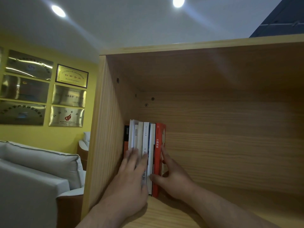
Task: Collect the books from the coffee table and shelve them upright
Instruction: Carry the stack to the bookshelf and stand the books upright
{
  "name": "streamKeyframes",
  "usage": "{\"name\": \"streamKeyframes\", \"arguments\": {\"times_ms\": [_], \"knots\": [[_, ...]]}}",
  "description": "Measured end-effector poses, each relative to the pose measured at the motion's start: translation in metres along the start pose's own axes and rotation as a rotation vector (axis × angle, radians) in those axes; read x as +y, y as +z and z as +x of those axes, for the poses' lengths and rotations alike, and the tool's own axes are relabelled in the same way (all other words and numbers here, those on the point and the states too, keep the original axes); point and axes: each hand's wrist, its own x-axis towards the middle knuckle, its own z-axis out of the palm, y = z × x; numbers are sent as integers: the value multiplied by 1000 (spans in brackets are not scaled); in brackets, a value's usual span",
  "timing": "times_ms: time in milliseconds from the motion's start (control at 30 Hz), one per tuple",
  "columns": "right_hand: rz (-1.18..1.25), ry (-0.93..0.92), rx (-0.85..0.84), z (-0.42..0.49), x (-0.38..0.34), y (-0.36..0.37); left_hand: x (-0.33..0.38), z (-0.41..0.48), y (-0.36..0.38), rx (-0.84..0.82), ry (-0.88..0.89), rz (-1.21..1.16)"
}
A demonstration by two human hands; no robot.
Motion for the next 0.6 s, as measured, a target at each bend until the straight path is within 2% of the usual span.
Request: {"name": "streamKeyframes", "arguments": {"times_ms": [100,333,600], "knots": [[11,-9,-17,-2,2,-4,-10,3,5,-104,14,-14],[-4,11,-19,-1,2,-3,-8,3,4,-140,-6,12],[-132,43,-22,-19,-16,-17,0,-3,-8,123,-32,-142]]}}
